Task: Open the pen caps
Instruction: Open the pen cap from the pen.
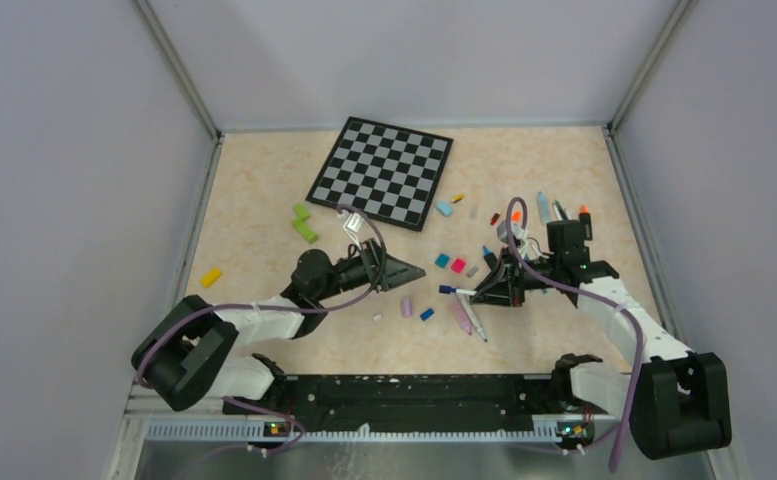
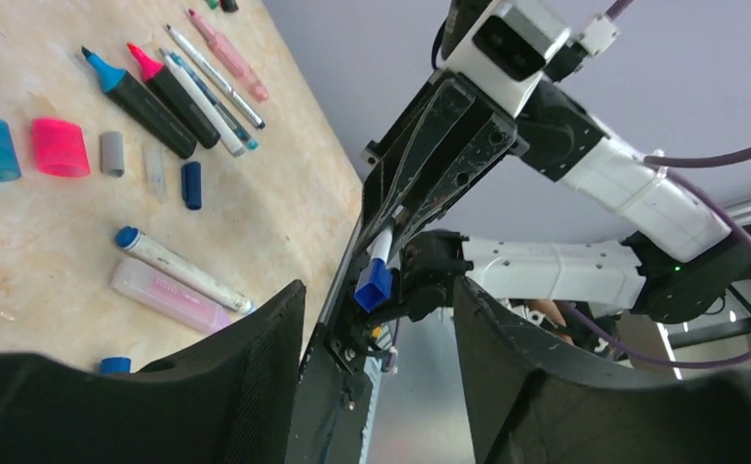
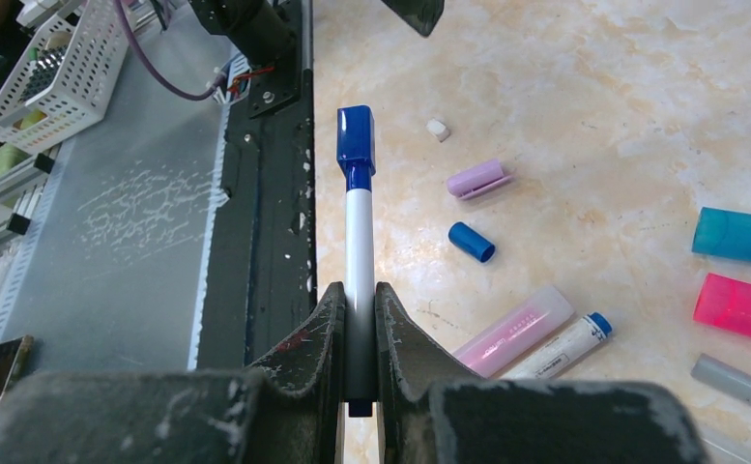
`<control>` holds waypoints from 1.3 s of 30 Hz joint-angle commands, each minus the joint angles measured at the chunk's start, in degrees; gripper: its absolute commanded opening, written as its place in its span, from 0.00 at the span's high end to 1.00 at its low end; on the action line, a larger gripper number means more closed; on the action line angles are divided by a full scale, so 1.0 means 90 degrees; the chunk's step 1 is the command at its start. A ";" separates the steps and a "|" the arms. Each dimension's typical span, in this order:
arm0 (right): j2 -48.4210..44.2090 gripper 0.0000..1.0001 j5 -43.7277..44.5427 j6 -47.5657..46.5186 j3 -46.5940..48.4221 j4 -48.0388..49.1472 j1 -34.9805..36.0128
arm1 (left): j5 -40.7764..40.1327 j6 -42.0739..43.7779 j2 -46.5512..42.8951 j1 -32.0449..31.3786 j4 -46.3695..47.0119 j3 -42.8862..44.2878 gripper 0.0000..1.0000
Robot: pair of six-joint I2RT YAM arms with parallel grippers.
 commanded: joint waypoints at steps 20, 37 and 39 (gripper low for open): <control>-0.0191 1.00 0.0606 -0.0584 0.0092 0.0192 0.0056 | -0.1557 -0.1284 0.0988 -0.1225 -0.1986 0.1377 0.37; -0.0160 1.00 0.0592 -0.1003 -0.0053 0.0351 0.0125 | -0.1233 -0.2329 0.1626 -0.1365 -0.0669 0.1236 0.57; -0.0153 1.00 0.0664 -0.0999 -0.0062 0.0393 0.0124 | -0.1219 -0.2379 0.1648 -0.1376 -0.0594 0.1239 0.59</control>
